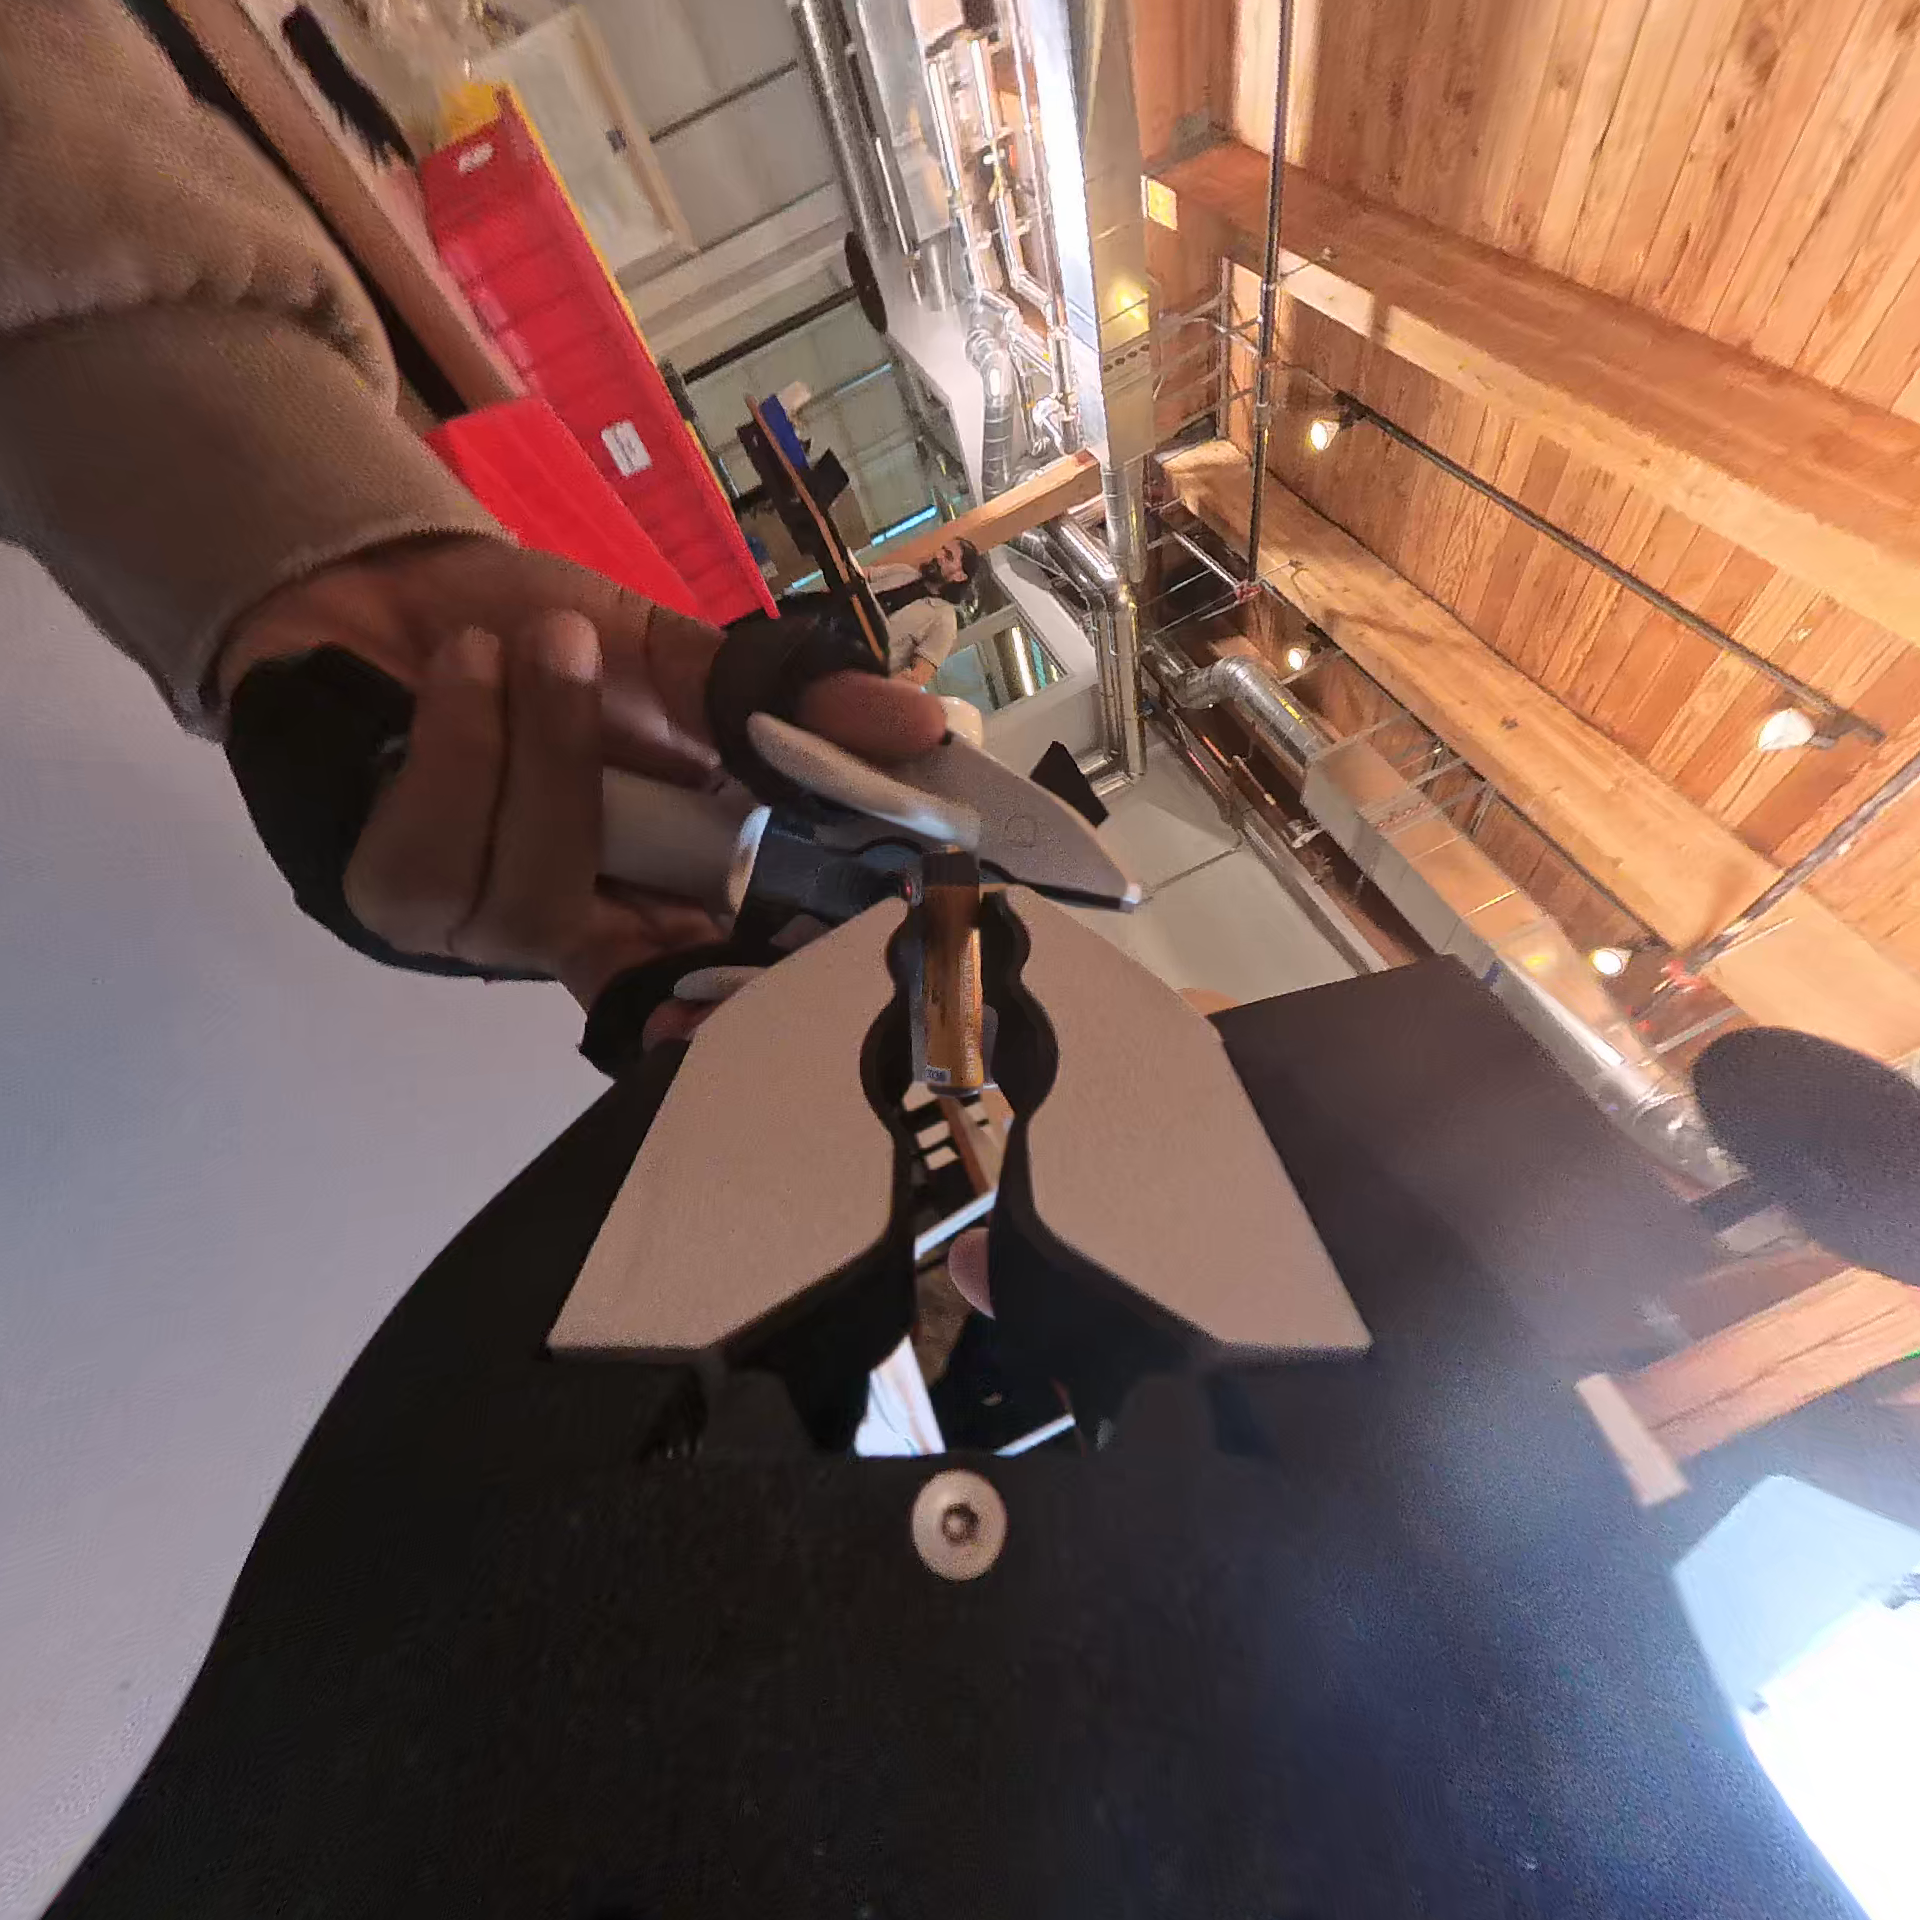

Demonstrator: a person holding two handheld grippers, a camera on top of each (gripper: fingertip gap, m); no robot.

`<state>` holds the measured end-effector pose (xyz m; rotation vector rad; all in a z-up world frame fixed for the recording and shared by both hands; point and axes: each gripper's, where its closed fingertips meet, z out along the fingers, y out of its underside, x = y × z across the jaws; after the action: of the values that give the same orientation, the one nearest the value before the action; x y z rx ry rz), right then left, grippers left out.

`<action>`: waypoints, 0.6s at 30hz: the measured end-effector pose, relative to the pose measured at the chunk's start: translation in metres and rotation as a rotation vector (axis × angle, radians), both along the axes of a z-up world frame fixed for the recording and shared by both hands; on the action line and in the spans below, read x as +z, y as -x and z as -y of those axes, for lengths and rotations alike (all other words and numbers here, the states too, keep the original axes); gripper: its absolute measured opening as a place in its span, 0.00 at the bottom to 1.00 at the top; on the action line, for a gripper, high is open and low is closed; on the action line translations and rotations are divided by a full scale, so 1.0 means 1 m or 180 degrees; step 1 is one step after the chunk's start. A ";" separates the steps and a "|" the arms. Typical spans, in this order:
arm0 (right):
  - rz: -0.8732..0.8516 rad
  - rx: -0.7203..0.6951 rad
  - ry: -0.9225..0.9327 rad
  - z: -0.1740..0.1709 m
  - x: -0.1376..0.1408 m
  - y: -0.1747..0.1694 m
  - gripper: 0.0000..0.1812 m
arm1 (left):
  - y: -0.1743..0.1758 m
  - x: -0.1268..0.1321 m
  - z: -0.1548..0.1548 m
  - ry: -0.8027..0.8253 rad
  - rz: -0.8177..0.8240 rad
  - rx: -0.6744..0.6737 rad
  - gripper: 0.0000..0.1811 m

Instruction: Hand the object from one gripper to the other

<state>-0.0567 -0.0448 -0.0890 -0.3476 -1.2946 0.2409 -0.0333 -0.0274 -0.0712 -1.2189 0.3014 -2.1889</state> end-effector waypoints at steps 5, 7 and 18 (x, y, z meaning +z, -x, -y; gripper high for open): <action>0.0086 -0.0284 -0.0379 -0.009 -0.006 0.001 0.06 | 0.002 -0.015 -0.005 -0.0010 -0.0363 -0.0001 0.15; 0.0106 -0.0358 -0.0280 -0.016 -0.006 0.001 0.06 | 0.010 -0.019 -0.009 -0.0123 -0.0465 0.0111 0.15; 0.0445 -0.0692 0.0192 -0.045 -0.024 0.004 0.06 | 0.020 -0.046 -0.026 -0.1282 -0.1910 0.1180 0.07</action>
<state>-0.0606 0.0004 -0.1134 -0.5608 -1.3765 0.0723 -0.0532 -0.0013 -0.1171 -1.5209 0.6624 -1.3329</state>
